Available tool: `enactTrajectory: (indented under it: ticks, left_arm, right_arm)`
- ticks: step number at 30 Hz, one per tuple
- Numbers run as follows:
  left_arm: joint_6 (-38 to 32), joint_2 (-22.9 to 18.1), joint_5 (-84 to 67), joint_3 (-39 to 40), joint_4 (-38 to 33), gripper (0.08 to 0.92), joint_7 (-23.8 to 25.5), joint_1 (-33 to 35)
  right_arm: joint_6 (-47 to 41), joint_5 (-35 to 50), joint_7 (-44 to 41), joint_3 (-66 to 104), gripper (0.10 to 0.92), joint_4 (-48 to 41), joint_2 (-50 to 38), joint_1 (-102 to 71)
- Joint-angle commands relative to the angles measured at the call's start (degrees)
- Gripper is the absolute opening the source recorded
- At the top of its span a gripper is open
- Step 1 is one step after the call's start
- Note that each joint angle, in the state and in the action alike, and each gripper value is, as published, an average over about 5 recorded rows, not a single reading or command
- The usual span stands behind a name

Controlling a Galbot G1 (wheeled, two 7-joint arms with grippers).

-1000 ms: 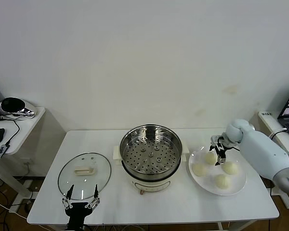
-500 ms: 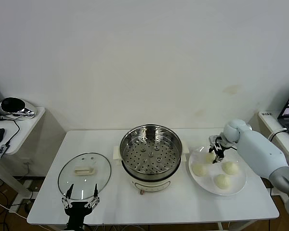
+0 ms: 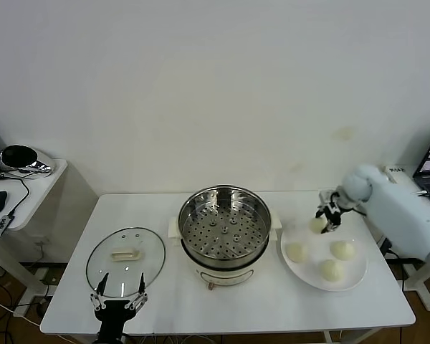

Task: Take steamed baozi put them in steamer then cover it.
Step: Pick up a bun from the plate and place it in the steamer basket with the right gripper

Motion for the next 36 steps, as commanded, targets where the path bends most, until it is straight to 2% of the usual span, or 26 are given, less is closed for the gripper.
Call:
enactTrajectory:
  ticks: [1, 7, 16, 26, 36]
  left_arm:
    - [0.0, 0.1, 0.0, 0.0, -0.7, 0.823, 0.0, 0.0]
    - [0.0, 0.1, -0.1, 0.3, -1.6, 0.823, -0.1, 0.3]
    - [0.0, 0.4, -0.4, -0.6, -1.9, 0.823, -0.3, 0.3]
    - [0.0, -0.4, -0.4, -1.6, -2.2, 0.823, -0.4, 0.2]
    - [-0.1, -1.0, -0.4, -2.2, -2.1, 0.823, -0.5, 0.2]
  right_arm:
    - [-0.7, 10.4, -0.6, -9.9, 0.552, 7.8, -5.4, 14.2]
    - [-0.7, 18.7, -0.1, -19.1, 0.56, 9.5, -0.3, 26.8]
    - [4.3, 25.2, 3.0, -27.3, 0.56, 10.7, 12.4, 31.0]
    - [18.2, 16.4, 5.1, -31.8, 0.567, 8.6, 24.1, 27.2]
    - [29.2, 3.9, 7.6, -32.3, 0.568, 3.3, 28.2, 22.5]
